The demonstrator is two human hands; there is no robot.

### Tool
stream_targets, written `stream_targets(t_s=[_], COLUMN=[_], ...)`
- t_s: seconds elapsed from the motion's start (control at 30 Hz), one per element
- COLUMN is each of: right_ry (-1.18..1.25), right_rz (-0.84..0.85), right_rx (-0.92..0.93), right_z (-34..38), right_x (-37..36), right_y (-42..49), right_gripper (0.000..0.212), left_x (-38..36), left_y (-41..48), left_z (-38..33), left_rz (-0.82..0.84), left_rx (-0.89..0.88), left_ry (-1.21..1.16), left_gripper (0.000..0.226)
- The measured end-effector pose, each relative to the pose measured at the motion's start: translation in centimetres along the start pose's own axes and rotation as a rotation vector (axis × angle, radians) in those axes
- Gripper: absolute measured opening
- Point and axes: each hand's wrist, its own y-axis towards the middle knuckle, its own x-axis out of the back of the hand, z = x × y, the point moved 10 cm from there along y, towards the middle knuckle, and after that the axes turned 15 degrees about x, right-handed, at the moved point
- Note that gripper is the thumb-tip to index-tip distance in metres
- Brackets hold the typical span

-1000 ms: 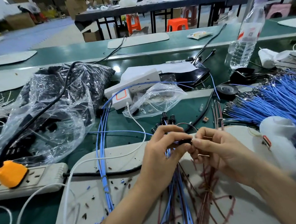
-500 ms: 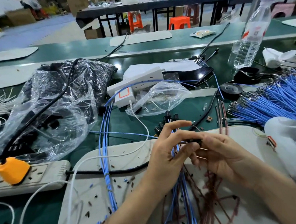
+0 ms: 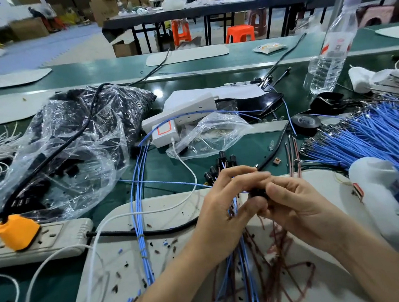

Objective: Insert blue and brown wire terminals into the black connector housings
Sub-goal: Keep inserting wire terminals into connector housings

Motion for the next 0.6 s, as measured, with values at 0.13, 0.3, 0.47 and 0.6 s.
stream_targets(t_s=[0.13, 0.3, 0.47, 0.6], right_ry=[0.131, 0.325, 0.599, 0.502], right_rz=[0.009, -0.075, -0.163, -0.430], right_rx=[0.040, 0.092, 0.207, 0.247], right_z=[1.5, 3.7, 5.2, 4.8], right_x=[-0.2, 1.4, 2.7, 5.8], right_y=[0.3, 0.7, 1.3, 1.5], right_gripper=[0.056, 0.051, 0.037, 0.013], left_x=[0.1, 2.8, 5.1, 6.9], left_y=[0.0, -0.8, -0.3, -0.4], left_z=[-0.9, -3.4, -5.4, -6.9], left_rz=[-0.079, -0.420, -0.487, -0.446], left_rx=[-0.071, -0.206, -0.128, -0.031], left_ry=[0.298, 0.615, 0.820, 0.894], left_gripper=[0.049, 0.029, 0.022, 0.024])
